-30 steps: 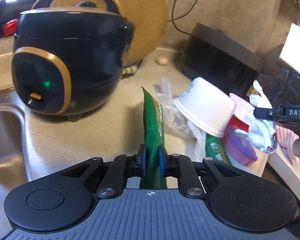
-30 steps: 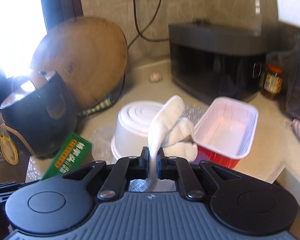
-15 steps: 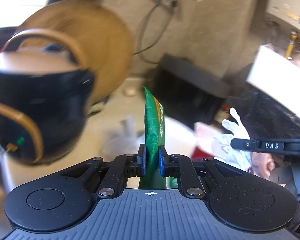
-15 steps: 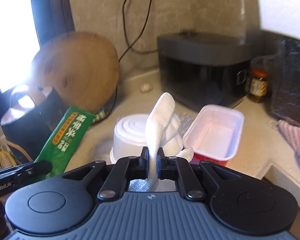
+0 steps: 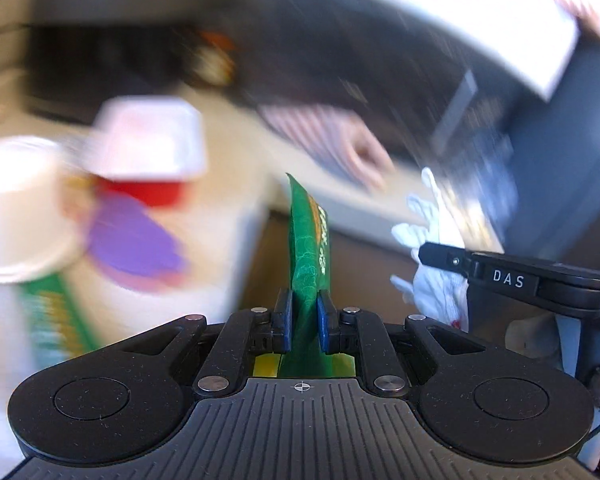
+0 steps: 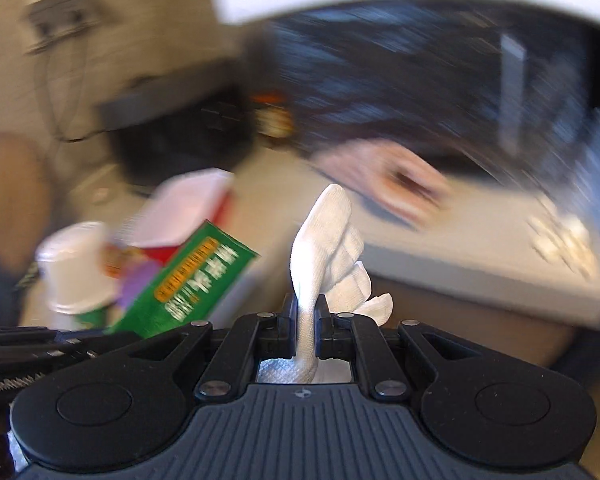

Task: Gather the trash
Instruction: 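Carry wrapper and glove down into the green bin and open both tools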

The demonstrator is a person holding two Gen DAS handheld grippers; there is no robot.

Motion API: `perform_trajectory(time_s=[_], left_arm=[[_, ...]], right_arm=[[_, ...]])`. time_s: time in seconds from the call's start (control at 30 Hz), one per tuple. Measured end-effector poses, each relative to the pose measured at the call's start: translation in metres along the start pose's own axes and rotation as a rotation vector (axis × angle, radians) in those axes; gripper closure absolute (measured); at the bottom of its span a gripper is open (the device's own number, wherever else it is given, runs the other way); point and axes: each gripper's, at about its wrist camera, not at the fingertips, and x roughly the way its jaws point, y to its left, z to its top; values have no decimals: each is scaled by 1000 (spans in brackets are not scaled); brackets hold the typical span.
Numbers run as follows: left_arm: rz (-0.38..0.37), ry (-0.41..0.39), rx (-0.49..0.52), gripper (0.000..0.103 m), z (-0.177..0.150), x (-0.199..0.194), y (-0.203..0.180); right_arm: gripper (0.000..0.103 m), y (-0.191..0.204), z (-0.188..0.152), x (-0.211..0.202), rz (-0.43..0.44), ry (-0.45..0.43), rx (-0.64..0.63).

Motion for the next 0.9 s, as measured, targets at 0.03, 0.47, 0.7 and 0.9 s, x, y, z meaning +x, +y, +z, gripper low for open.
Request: perform_trajectory(time_s=[0.03, 0.47, 0.7, 0.9], left_arm=[[-9, 50, 23, 87, -5, 15, -9], [54, 363, 296, 87, -37, 147, -83], [74, 421, 342, 85, -35, 182, -87], [77, 446, 287, 82, -29, 198, -77]], right_arm=[[95, -14, -8, -1, -27, 14, 36], [95, -122, -104, 27, -171, 204, 377], [95, -130, -120, 65, -147, 301, 385], [95, -127, -118, 94, -109, 362, 357]])
